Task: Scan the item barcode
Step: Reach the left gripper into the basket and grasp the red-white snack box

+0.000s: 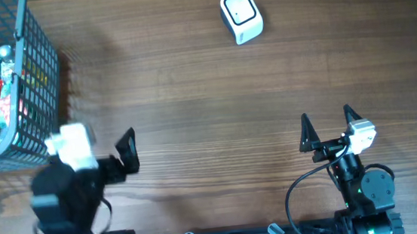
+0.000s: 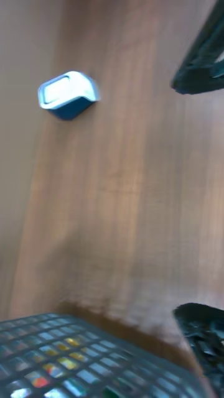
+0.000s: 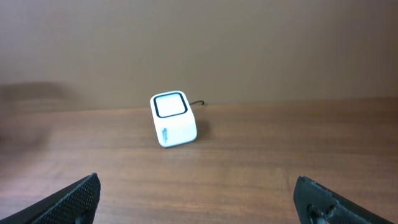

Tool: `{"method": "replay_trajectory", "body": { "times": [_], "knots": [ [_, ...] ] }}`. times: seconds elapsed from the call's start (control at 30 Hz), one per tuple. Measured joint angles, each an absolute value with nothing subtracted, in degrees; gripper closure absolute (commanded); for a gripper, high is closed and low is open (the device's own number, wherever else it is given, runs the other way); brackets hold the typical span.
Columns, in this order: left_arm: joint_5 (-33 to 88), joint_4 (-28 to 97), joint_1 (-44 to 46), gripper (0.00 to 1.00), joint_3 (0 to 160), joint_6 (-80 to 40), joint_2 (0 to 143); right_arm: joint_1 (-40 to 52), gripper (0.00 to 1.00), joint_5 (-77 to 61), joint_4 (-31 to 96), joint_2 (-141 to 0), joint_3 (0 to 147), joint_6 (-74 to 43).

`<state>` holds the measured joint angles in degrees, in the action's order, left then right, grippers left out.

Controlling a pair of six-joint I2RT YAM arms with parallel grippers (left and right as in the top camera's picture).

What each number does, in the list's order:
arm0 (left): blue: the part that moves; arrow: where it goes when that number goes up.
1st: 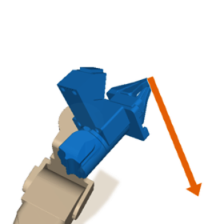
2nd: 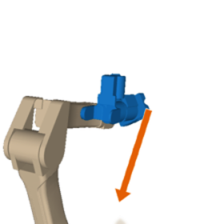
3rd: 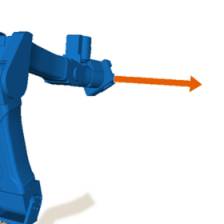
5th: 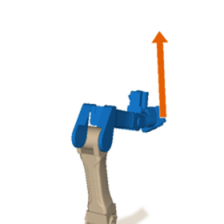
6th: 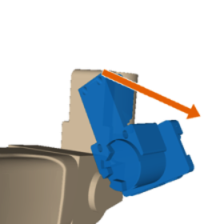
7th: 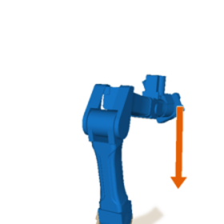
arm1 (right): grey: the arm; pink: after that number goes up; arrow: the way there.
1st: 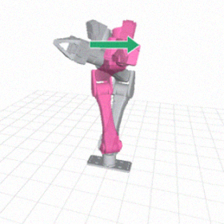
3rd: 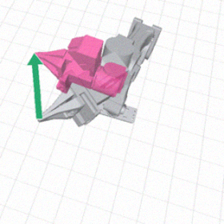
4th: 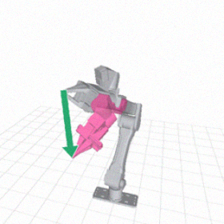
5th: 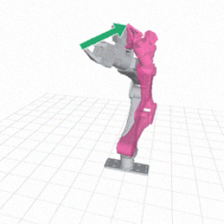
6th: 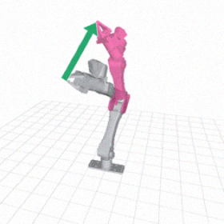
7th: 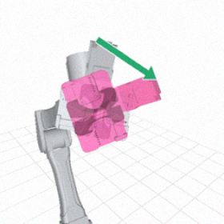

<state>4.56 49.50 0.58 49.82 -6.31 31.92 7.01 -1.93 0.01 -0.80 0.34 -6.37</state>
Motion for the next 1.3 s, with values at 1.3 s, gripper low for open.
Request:
{"method": "replay_trajectory", "body": {
  "times": [1.3],
  "knots": [
    [2.13, 60.66, -41.95, 0.0, 100.51, -2.37, 97.93, 7.01, 0.0, -1.96, 0.05, -0.91, 0.34, -6.35]
  ]
}}
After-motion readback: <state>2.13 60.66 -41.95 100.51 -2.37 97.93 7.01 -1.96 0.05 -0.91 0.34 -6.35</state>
